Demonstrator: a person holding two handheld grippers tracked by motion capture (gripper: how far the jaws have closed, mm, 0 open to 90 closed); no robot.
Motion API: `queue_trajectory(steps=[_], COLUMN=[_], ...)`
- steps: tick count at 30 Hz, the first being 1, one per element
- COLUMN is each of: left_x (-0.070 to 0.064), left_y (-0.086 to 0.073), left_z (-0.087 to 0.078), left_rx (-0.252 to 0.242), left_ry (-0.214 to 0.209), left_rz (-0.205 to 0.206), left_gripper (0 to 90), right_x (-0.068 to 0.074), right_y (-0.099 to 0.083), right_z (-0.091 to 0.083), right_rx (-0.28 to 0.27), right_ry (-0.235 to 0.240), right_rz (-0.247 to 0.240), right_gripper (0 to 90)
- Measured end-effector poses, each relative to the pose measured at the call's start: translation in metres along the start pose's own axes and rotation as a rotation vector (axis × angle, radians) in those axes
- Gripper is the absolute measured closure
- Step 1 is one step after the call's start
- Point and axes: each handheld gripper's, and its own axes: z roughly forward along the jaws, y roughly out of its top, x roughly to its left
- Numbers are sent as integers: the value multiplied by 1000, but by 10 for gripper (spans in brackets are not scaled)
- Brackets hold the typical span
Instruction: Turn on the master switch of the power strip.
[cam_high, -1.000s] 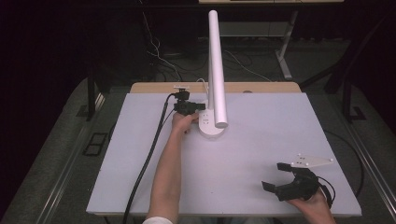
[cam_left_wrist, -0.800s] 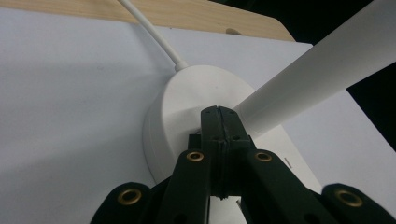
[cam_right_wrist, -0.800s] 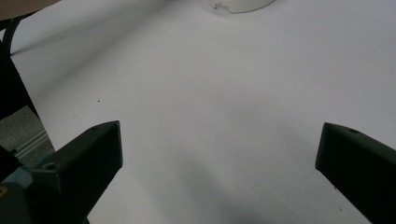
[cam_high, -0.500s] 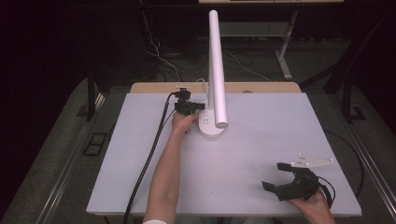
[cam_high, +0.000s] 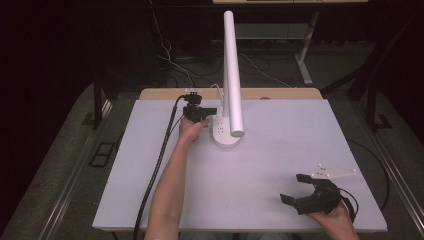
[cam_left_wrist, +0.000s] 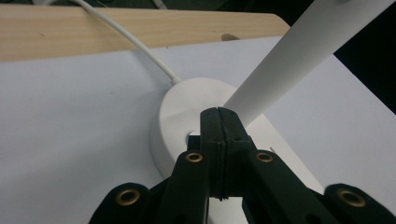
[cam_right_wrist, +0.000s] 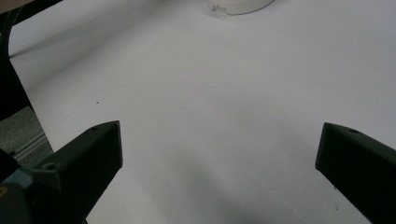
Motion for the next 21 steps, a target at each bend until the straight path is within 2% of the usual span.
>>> queue_trajectory(steps=[3, 8, 16, 18, 21], left_x=[0, 0, -6, -6, -7], left_y=[2, 3, 0, -1, -4], left_z=[-10, -24, -48, -55, -61], left_rx=[2, -5, -34, -26, -26], left_ry=[-3, 4, -2, -3, -8], left_rz=[27, 48, 61, 91, 104], left_gripper=[876, 874, 814, 794, 775], right_x=[0, 0, 1, 1, 1], right_y=[0, 0, 1, 1, 1], right_z=[0, 0, 0, 0, 0], right_rx=[-1, 0, -2, -2, -2], right_ry=[0, 1, 1, 2, 3], right_rz=[-1, -1, -6, -5, -6], right_gripper=[1, 1, 1, 1, 1])
